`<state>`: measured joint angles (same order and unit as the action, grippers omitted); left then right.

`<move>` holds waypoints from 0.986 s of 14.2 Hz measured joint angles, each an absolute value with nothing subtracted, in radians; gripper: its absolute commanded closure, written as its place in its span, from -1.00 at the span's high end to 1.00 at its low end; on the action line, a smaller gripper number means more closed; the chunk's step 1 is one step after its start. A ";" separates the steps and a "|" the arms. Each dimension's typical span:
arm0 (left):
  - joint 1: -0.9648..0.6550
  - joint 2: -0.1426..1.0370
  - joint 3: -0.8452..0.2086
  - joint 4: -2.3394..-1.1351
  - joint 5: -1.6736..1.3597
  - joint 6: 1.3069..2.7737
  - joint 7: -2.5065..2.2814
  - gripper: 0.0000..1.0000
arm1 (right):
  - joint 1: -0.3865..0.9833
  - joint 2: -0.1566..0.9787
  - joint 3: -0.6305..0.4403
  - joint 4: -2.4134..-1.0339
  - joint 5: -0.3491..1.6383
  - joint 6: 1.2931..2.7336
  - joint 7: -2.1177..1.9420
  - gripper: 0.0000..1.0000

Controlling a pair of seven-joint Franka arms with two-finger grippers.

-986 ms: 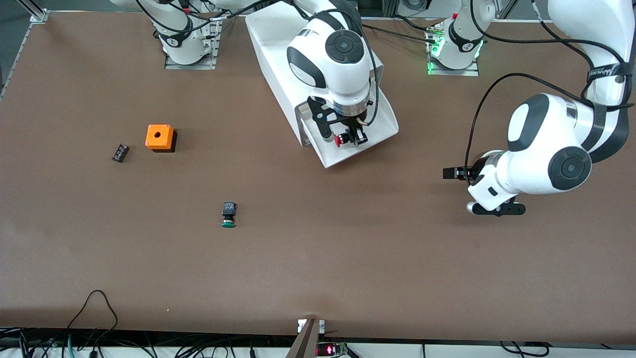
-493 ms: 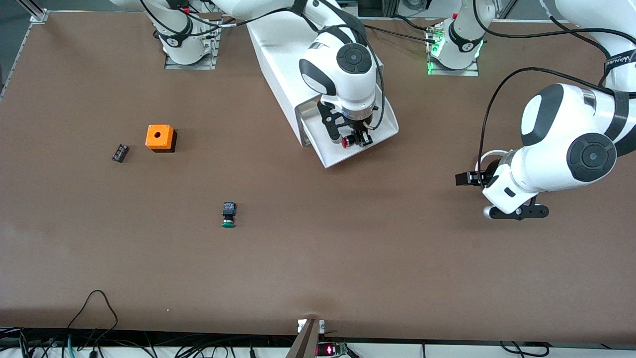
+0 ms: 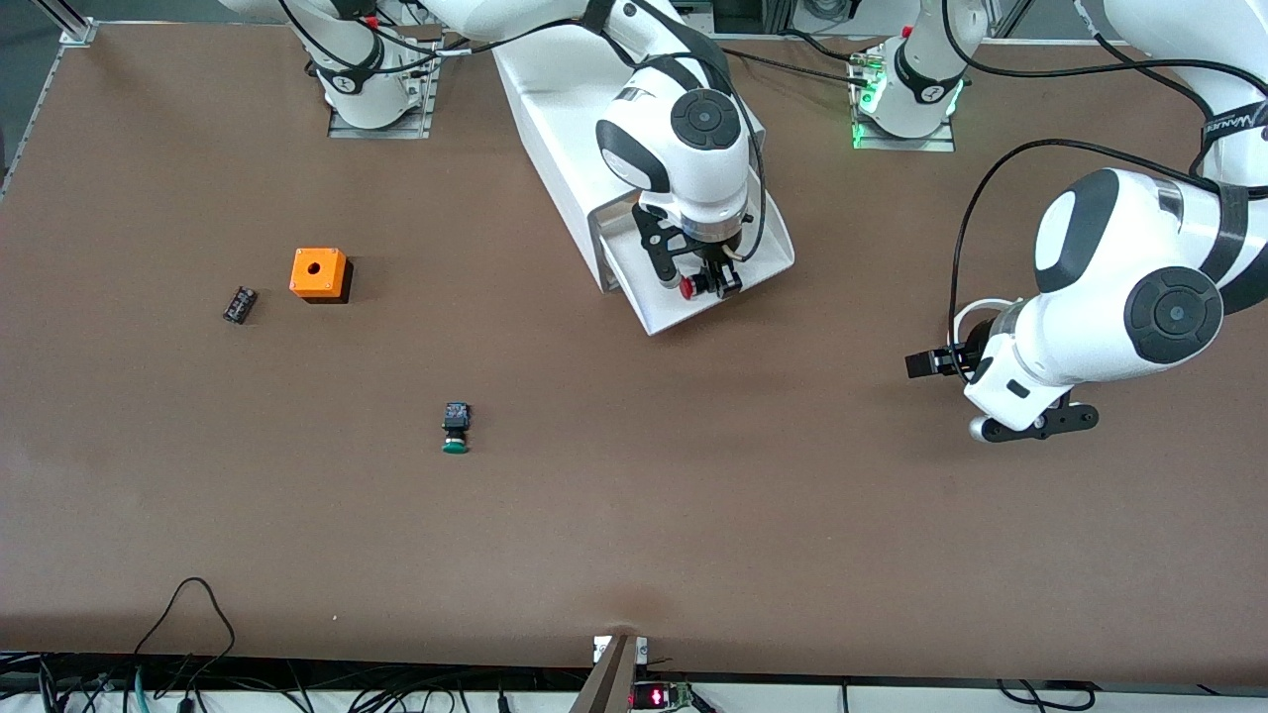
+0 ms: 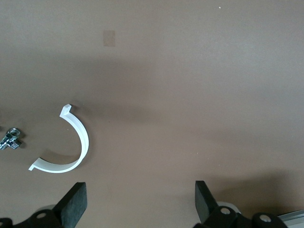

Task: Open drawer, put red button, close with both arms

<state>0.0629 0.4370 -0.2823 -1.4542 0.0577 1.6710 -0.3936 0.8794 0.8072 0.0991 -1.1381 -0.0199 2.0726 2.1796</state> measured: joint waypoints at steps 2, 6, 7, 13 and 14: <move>0.063 0.441 -0.283 -1.455 0.058 1.674 -0.404 1.00 | 0.879 0.804 0.095 -1.135 -0.020 2.073 2.180 1.00; 0.058 0.440 -0.308 -1.531 0.058 1.802 -0.506 1.00 | 0.866 0.784 0.082 -1.106 -0.020 2.051 2.180 1.00; 0.054 0.439 -0.319 -1.570 0.058 1.862 -0.536 1.00 | 0.856 0.777 0.081 -1.082 -0.020 2.026 2.180 1.00; 0.044 0.437 -0.420 -1.866 0.058 2.274 -0.801 1.00 | 0.735 0.702 0.083 -1.009 -0.016 1.900 2.074 1.00; 0.041 0.437 -0.437 -1.912 0.058 2.335 -0.839 1.00 | 0.710 0.684 0.082 -1.008 0.000 1.880 2.029 1.00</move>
<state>0.0409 0.4373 -0.4371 -1.9121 0.0577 2.3349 -0.8395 0.7096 0.6838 0.0824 -1.0078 0.0000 1.8803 2.0292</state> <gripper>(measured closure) 0.000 0.000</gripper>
